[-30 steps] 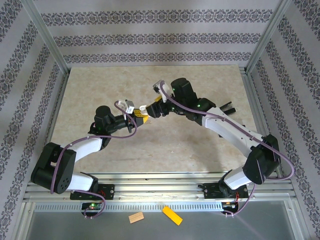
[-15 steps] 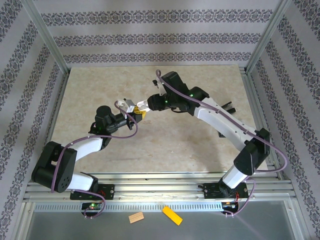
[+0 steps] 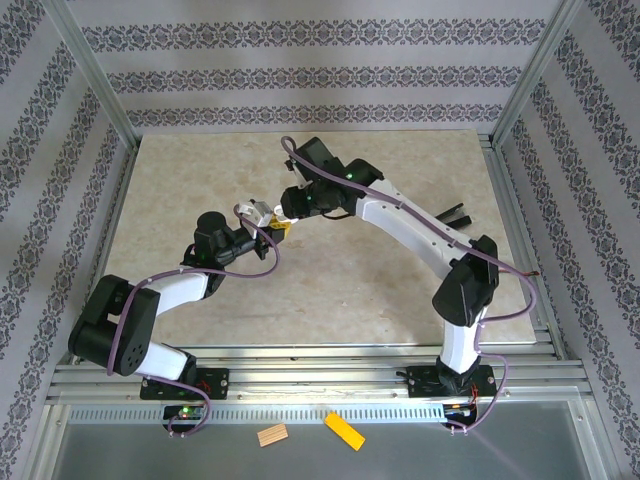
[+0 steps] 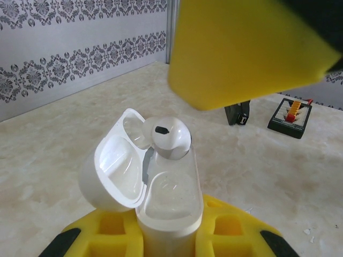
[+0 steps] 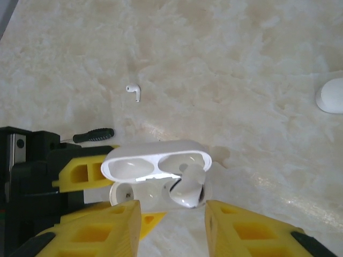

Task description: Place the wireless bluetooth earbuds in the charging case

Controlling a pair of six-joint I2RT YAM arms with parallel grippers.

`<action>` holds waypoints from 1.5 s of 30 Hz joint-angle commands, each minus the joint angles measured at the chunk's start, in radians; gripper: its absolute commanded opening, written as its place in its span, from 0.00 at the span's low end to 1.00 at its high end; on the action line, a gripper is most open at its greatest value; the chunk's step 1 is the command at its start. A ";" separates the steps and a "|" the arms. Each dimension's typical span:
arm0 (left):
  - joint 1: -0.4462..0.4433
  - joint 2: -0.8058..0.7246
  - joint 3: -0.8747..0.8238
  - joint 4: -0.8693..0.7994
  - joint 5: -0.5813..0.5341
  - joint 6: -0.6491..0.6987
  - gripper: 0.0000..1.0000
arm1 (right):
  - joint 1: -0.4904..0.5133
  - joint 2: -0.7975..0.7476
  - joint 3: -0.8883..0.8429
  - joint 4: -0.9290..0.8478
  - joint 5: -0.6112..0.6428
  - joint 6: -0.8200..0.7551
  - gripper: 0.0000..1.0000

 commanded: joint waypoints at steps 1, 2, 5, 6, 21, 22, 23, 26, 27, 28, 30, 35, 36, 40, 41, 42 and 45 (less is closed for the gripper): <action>-0.010 -0.001 -0.002 0.018 0.023 0.024 0.00 | 0.008 0.033 0.055 -0.062 0.022 -0.014 0.36; -0.010 -0.005 -0.004 0.016 0.025 0.022 0.00 | 0.009 0.041 0.063 -0.067 0.023 -0.017 0.36; -0.010 -0.017 -0.001 0.000 0.038 0.025 0.00 | 0.006 0.063 0.083 -0.080 0.022 -0.024 0.36; -0.009 -0.019 -0.002 -0.004 0.038 0.026 0.00 | 0.007 0.066 0.086 -0.080 0.022 -0.024 0.35; -0.011 -0.037 -0.005 -0.008 0.042 -0.005 0.00 | -0.010 0.083 0.087 -0.092 -0.037 -0.070 0.22; -0.011 -0.040 -0.006 -0.011 0.049 -0.010 0.00 | -0.016 0.076 0.075 -0.086 -0.057 -0.084 0.21; -0.010 -0.047 -0.008 -0.008 0.056 -0.018 0.00 | -0.025 0.067 0.060 -0.075 -0.091 -0.096 0.21; -0.009 -0.069 -0.012 -0.007 0.089 -0.050 0.00 | -0.058 0.023 -0.017 -0.005 -0.235 -0.166 0.20; -0.009 -0.077 -0.013 -0.009 0.106 -0.060 0.00 | -0.068 0.010 -0.040 0.015 -0.268 -0.192 0.20; -0.009 -0.086 -0.009 -0.010 0.125 -0.072 0.00 | -0.079 -0.007 -0.062 0.033 -0.306 -0.226 0.20; -0.009 -0.098 -0.002 -0.008 0.166 -0.096 0.01 | -0.094 -0.023 -0.087 0.038 -0.369 -0.304 0.21; -0.010 -0.116 0.022 -0.033 0.236 -0.127 0.02 | -0.116 -0.053 -0.119 0.007 -0.500 -0.483 0.22; -0.010 -0.117 0.027 -0.035 0.245 -0.132 0.02 | -0.121 -0.056 -0.122 -0.003 -0.518 -0.515 0.22; -0.010 -0.130 0.029 -0.002 0.292 -0.175 0.02 | -0.126 -0.065 -0.122 -0.068 -0.565 -0.663 0.23; -0.010 -0.130 0.028 0.014 0.303 -0.188 0.02 | -0.126 -0.065 -0.123 -0.077 -0.568 -0.689 0.23; -0.009 -0.130 0.029 0.027 0.314 -0.202 0.02 | -0.126 -0.065 -0.122 -0.088 -0.578 -0.717 0.23; -0.009 -0.131 0.031 0.039 0.320 -0.217 0.02 | -0.130 -0.055 -0.109 -0.127 -0.589 -0.777 0.24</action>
